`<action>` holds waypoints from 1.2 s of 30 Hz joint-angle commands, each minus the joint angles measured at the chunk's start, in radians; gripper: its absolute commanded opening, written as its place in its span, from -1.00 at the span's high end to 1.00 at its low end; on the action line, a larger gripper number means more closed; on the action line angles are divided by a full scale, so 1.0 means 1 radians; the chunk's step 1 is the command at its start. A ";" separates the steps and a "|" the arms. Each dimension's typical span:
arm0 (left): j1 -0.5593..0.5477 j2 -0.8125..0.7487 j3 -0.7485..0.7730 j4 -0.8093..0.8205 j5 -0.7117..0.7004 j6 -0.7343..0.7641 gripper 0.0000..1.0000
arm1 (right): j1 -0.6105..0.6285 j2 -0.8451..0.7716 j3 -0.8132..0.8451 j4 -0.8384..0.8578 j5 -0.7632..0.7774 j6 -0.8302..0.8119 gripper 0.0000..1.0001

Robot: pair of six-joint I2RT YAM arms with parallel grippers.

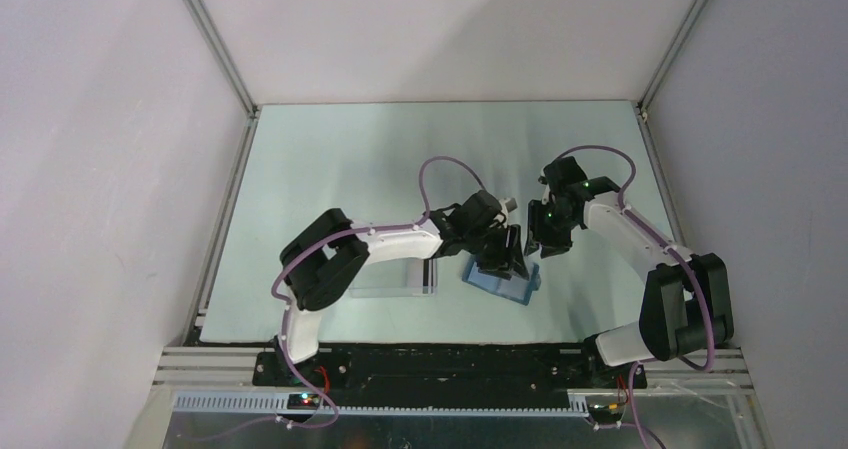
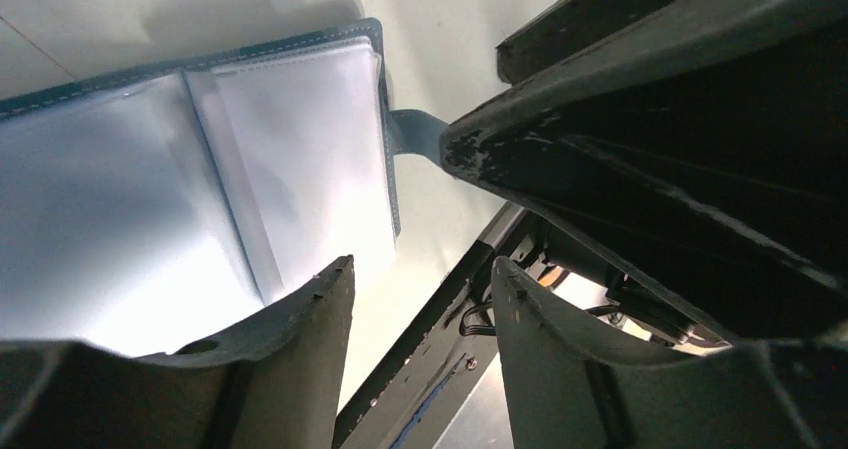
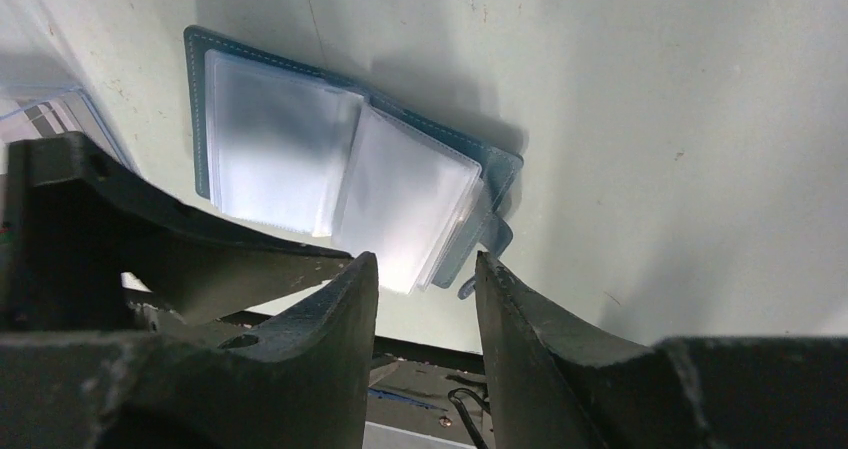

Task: Put the credit cards into the card holder
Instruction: Insert the credit card into the card holder, then pick up the credit card from the storage box.

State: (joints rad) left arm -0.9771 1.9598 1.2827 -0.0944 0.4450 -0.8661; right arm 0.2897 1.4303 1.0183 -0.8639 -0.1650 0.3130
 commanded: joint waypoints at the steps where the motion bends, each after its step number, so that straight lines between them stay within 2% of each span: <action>1: -0.013 0.027 0.034 0.027 0.037 -0.015 -0.15 | -0.006 -0.020 0.002 -0.012 -0.007 -0.017 0.10; 7: -0.006 -0.017 0.013 0.031 0.008 0.001 -0.21 | 0.002 0.001 0.001 -0.004 -0.050 -0.029 0.10; 12: 0.018 -0.110 -0.054 0.085 -0.023 -0.001 -0.29 | 0.036 0.032 0.001 0.006 -0.075 -0.029 0.12; 20: 0.106 -0.321 -0.270 0.191 -0.071 -0.004 -0.32 | 0.102 0.076 0.001 0.046 -0.114 0.001 0.12; 26: 0.233 -0.535 -0.456 0.190 -0.095 -0.004 -0.30 | 0.143 0.098 0.029 0.080 -0.168 0.035 0.13; 29: 0.283 -0.606 -0.524 0.109 -0.116 0.029 -0.29 | 0.180 0.124 0.063 0.088 -0.191 0.055 0.13; 32: 0.320 -0.674 -0.540 -0.049 -0.171 0.085 -0.28 | 0.223 0.152 0.109 0.103 -0.214 0.078 0.13; 36: 0.355 -0.736 -0.584 -0.129 -0.199 0.117 -0.26 | 0.283 0.187 0.155 0.141 -0.266 0.118 0.12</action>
State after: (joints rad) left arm -0.6472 1.2976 0.7242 -0.0994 0.3038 -0.8169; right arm 0.5217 1.5917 1.1049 -0.7792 -0.3630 0.3782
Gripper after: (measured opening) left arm 0.636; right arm 0.436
